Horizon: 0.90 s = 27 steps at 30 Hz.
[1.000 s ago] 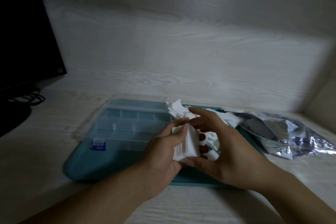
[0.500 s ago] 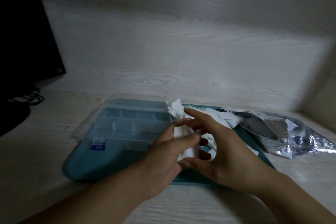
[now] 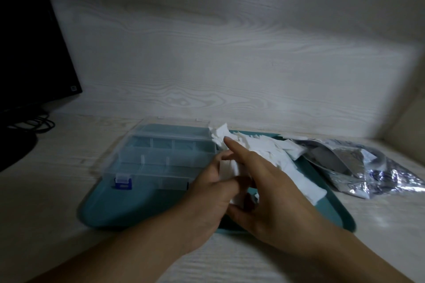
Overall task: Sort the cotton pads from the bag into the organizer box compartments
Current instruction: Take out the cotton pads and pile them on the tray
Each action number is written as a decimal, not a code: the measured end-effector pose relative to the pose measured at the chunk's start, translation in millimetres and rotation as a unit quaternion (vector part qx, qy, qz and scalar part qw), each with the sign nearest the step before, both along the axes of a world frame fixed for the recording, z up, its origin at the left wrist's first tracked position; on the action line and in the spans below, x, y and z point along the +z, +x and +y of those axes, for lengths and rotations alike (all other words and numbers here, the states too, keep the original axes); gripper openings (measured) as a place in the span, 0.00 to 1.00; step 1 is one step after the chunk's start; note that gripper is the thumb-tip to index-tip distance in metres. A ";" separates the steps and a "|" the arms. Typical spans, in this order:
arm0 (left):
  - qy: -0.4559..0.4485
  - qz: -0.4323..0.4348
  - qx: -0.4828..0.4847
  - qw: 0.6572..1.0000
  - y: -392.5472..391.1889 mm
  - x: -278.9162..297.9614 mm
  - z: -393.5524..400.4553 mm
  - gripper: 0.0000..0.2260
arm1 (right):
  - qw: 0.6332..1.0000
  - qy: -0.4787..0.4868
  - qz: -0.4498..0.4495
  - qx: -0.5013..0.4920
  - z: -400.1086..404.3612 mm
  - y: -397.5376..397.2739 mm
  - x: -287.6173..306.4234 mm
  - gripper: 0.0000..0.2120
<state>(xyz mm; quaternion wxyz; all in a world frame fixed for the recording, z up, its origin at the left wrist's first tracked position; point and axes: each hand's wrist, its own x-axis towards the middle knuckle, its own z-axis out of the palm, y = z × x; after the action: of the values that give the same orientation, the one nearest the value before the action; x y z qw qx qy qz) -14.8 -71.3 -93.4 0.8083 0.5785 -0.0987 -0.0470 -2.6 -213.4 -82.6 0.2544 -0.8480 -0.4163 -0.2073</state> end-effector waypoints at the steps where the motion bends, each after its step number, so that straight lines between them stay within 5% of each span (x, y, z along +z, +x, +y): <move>1: 0.000 -0.002 0.001 1.000 -1.3 1.8 -0.8 0.20 | 1.000 -0.001 -0.010 -0.001 0.6 0.4 -0.3 0.43; 7: -0.037 -0.003 -0.004 0.999 -3.2 4.1 0.8 0.16 | 0.996 0.058 0.055 0.033 -11.7 2.0 12.9 0.41; 12: -0.056 0.014 -0.001 0.998 -2.9 5.4 4.0 0.06 | 0.966 0.234 0.026 -0.105 -39.2 28.3 25.9 0.10; 15: -0.063 0.019 0.017 0.998 -3.5 6.7 3.6 0.16 | 0.976 0.136 -0.008 -0.170 -42.7 36.1 18.8 0.08; 19: -0.074 0.053 0.029 0.995 -2.9 6.9 3.5 0.22 | 0.988 -0.039 0.000 -0.151 -29.2 33.8 0.3 0.18; 21: -0.077 0.054 0.033 0.995 -2.5 6.2 3.2 0.23 | 0.988 -0.058 -0.041 -0.134 -23.0 33.7 -3.0 0.12; 27: -0.100 0.048 0.061 0.992 -2.2 7.6 0.9 0.24 | 0.957 0.218 0.157 -0.113 -31.7 25.7 32.0 0.10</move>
<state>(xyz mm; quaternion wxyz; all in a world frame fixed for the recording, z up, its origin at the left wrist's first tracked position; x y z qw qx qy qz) -17.1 -70.4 -85.8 0.8674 0.4965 -0.0286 -0.0149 23.1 -245.1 -50.6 0.4703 -0.8352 -0.2176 -0.1844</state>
